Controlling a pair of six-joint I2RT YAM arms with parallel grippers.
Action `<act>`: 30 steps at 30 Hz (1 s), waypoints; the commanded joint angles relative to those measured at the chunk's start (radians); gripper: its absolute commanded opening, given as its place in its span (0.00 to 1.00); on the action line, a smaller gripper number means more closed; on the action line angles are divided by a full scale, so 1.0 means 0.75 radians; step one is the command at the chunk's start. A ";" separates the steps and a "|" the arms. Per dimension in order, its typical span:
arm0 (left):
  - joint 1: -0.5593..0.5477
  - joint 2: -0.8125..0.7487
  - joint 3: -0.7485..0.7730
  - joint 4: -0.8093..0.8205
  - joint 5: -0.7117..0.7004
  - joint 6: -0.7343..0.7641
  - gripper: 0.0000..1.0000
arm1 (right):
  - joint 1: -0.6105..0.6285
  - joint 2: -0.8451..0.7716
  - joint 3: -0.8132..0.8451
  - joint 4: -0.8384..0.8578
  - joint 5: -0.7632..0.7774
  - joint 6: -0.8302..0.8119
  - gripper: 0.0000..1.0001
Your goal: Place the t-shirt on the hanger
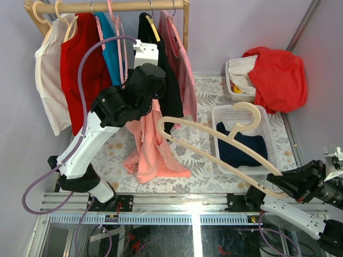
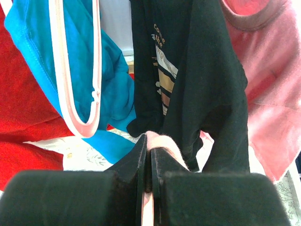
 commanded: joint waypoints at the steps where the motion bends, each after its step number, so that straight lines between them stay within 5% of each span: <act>1: 0.016 0.011 0.061 0.104 0.034 0.066 0.00 | 0.004 0.053 0.001 0.033 -0.103 -0.002 0.00; 14: 0.016 -0.018 0.094 0.102 0.233 0.067 0.00 | 0.004 0.131 -0.225 0.199 0.077 -0.026 0.00; 30: 0.017 -0.008 0.073 0.098 0.269 0.084 0.00 | 0.005 0.224 -0.045 0.041 0.297 -0.105 0.00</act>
